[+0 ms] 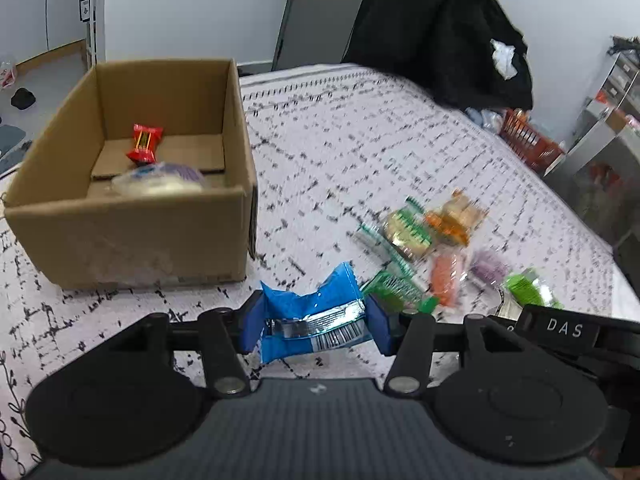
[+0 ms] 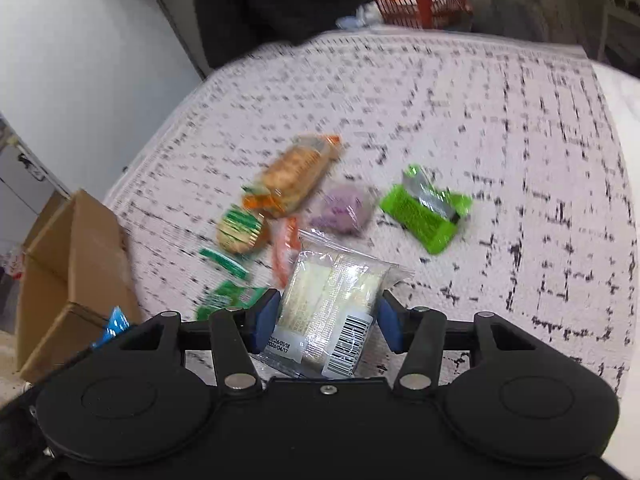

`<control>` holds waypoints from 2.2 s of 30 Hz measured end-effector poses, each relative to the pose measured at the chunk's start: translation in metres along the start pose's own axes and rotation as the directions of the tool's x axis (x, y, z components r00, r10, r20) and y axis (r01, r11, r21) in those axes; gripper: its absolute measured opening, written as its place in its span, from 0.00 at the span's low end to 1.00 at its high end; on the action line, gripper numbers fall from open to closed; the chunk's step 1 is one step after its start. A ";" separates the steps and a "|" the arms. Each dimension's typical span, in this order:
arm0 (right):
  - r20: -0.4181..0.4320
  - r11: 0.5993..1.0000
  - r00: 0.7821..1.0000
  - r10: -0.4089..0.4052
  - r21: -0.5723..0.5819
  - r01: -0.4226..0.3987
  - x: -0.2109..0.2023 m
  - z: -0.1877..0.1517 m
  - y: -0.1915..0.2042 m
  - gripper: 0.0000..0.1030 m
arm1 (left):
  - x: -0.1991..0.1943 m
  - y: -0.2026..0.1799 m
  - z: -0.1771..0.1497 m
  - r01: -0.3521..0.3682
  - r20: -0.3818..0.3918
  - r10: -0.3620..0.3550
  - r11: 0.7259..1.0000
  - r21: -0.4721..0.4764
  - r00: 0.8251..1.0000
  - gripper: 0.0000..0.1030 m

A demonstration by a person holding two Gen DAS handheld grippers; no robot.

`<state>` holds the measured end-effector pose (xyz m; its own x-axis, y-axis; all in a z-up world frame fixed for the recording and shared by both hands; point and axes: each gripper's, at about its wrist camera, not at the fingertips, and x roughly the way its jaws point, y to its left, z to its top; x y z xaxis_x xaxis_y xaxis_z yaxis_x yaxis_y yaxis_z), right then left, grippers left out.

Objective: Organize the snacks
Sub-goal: 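Grasp the blue candy wrapper with the left tool while the right tool grasps the cheese-stick pack, then carry the blue candy and cheese-stick pack over the box and open both tools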

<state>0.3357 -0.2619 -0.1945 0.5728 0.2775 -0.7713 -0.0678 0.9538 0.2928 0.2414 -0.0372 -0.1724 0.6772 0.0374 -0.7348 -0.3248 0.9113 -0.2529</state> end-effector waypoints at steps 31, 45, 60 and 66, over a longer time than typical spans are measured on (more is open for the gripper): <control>0.117 0.988 0.983 0.144 -0.067 -0.137 -0.057 0.026 0.103 0.48 | -0.094 0.052 0.102 0.004 0.274 0.000 1.000 -0.014 0.962 0.51; 0.105 0.975 0.973 0.207 -0.108 -0.195 -0.058 0.018 0.167 0.48 | -0.102 0.100 0.120 -0.013 0.300 0.036 0.997 -0.080 0.953 0.51; 0.064 0.964 0.970 0.235 -0.146 -0.224 -0.040 0.005 0.215 0.48 | -0.086 0.163 0.119 0.019 0.278 0.049 0.971 -0.238 0.959 0.51; 0.035 0.960 0.971 0.237 -0.163 -0.228 -0.021 0.001 0.231 0.48 | -0.073 0.179 0.118 0.029 0.250 0.044 0.959 -0.282 0.967 0.51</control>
<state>0.3089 -0.0472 -0.1100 0.5685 0.4912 -0.6600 -0.3288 0.8710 0.3650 0.2114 0.1715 -0.0899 0.8056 0.1790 -0.5648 -0.4779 0.7598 -0.4409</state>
